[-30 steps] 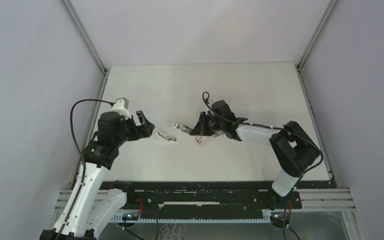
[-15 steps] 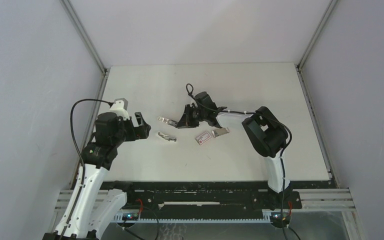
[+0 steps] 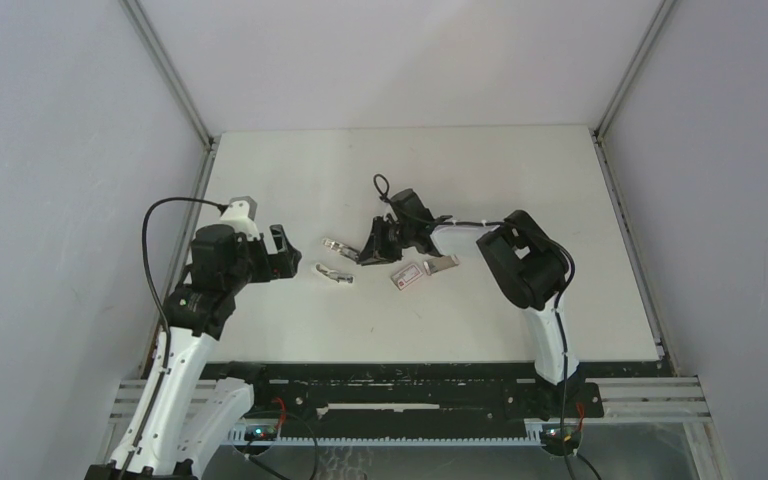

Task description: Load the staples into the stapler

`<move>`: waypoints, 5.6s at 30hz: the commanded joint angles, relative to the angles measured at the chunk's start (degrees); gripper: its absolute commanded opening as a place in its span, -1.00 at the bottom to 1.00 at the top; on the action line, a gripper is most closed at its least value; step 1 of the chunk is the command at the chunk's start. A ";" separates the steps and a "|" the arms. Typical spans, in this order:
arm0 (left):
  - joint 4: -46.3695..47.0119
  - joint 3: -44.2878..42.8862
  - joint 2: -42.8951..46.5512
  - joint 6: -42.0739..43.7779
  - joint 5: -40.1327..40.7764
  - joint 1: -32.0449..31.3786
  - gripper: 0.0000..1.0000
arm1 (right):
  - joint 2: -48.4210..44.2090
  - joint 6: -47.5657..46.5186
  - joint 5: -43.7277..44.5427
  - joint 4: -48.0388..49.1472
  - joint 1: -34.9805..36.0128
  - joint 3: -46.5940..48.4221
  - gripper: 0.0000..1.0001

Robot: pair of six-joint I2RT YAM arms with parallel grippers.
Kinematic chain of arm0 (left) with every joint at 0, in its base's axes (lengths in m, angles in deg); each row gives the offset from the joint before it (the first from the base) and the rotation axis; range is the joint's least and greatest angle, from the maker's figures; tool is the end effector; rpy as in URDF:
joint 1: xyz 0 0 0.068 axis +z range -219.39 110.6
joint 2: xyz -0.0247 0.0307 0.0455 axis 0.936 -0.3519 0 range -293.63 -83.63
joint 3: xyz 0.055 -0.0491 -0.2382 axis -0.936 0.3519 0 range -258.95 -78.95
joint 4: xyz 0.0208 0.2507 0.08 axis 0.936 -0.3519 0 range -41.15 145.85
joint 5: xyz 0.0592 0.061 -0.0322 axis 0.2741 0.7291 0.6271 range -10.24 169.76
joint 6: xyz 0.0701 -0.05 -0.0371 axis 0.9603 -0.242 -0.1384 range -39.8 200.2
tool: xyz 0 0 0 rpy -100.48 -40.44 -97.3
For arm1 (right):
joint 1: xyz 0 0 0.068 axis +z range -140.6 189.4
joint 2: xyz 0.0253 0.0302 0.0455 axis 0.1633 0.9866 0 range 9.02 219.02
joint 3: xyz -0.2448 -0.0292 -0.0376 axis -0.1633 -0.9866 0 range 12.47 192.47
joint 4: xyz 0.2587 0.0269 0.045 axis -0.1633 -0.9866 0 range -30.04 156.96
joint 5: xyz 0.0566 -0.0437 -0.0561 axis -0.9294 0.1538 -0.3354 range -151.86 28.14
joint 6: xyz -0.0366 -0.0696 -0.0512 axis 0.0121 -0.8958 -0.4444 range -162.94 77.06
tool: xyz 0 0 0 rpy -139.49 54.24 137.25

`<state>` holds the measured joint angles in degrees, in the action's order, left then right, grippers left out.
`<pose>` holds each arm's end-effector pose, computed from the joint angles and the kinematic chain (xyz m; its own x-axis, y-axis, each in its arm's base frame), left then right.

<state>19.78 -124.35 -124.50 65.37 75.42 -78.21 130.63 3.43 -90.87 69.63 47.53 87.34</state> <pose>0.2124 -0.0394 0.2669 -0.5550 -0.1723 -0.8138 0.0771 0.9635 -0.2565 0.3407 0.3198 0.0755 -0.9667 0.0459 -0.2517 -0.1658 0.6370 0.7528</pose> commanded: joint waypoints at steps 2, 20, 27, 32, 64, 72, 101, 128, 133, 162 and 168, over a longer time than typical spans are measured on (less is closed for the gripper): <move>2.14 0.81 -0.06 1.29 0.51 0.39 0.90 | 0.42 -0.26 1.12 -1.14 -1.05 1.62 -0.52; 3.18 0.93 4.95 1.23 5.75 0.47 0.90 | -19.08 -13.85 6.35 -2.97 -6.09 -11.59 -0.01; 3.89 -1.76 6.26 0.14 6.60 0.51 0.91 | -30.72 -27.16 20.86 -15.88 -7.09 -16.12 -0.02; 6.01 -2.82 4.61 -0.52 6.45 0.49 0.91 | -29.58 -29.65 25.40 -18.00 -7.02 -16.81 -0.18; 5.71 -1.62 4.91 0.67 8.88 0.52 0.91 | -19.21 -28.44 30.58 -18.43 -4.74 -15.39 -0.66; 5.71 -1.61 5.43 0.68 9.30 0.58 0.91 | -21.06 -26.78 33.14 -19.84 -4.55 -15.43 -1.00; 6.28 -1.06 5.75 0.60 7.23 0.61 0.90 | -24.83 -28.71 33.20 -20.11 -3.46 -15.57 -0.60; 6.22 -1.09 5.62 0.68 7.11 0.58 0.90 | -19.06 -28.71 34.87 -19.16 -2.01 -14.67 -0.58; 6.27 -0.98 5.66 0.64 7.06 0.60 0.90 | -20.43 -28.36 35.24 -19.09 -2.01 -14.66 -0.75; 7.72 -0.08 6.19 -0.38 0.82 0.49 0.85 | -34.84 -27.50 38.15 -26.61 10.01 -20.01 -0.81; 7.39 -0.03 6.80 -0.19 1.50 0.53 0.85 | -32.56 -26.09 40.73 -26.34 14.51 -20.86 -0.81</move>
<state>25.18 -124.38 -118.53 65.28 77.54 -78.08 97.25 -24.39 -54.89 43.25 60.07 66.51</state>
